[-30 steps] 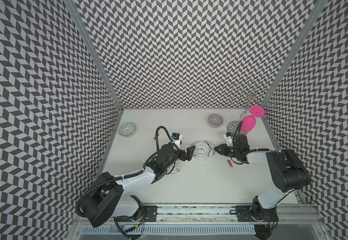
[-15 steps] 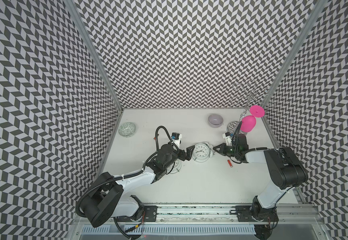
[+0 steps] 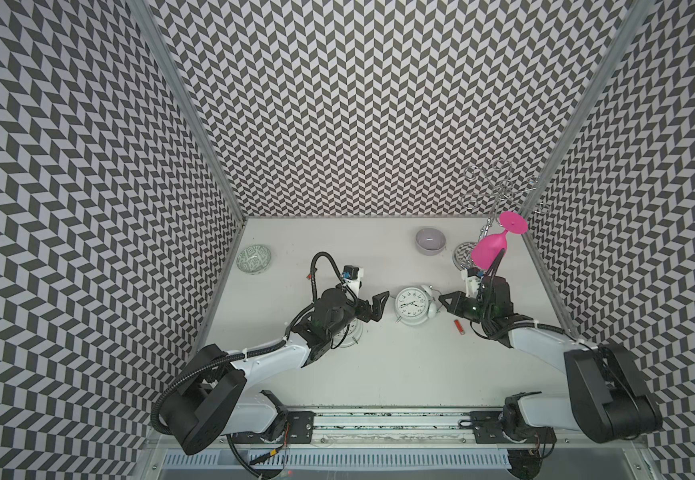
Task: Insert the battery into the alarm
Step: Adjust the alarm at the center of the board.
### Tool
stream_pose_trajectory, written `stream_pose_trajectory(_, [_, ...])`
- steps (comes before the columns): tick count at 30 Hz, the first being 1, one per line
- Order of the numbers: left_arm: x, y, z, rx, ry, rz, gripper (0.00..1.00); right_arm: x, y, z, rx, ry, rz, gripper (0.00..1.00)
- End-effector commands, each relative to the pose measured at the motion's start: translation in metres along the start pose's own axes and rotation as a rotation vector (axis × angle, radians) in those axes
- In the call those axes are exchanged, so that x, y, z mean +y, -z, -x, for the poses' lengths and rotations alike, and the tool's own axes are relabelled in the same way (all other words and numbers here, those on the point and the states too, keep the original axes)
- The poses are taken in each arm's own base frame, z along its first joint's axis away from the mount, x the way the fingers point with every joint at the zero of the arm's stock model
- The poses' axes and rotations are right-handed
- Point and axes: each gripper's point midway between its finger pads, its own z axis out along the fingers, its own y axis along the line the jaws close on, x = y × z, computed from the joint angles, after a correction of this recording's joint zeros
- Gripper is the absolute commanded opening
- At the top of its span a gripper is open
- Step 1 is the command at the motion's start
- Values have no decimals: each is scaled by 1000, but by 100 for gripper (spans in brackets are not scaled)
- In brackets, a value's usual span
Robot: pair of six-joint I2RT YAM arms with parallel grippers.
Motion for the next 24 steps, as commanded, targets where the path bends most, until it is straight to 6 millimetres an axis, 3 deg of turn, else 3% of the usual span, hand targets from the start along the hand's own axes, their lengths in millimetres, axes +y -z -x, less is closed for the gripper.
stream_pose_trajectory(1, [-4, 2, 15, -33, 20, -15, 99, 6, 20, 35, -161, 54, -81, 0])
stream_pose_trajectory(12, [-3, -1, 14, 6, 55, 6, 99, 49, 47, 78, -294, 339, -341, 0])
stream_pose_trajectory(19, [-1, -2, 13, 15, 95, 5, 99, 71, 42, 95, -335, 526, -509, 0])
stream_pose_trajectory(24, [18, -4, 6, 56, 165, 58, 99, 76, 26, 89, -317, 622, -580, 0])
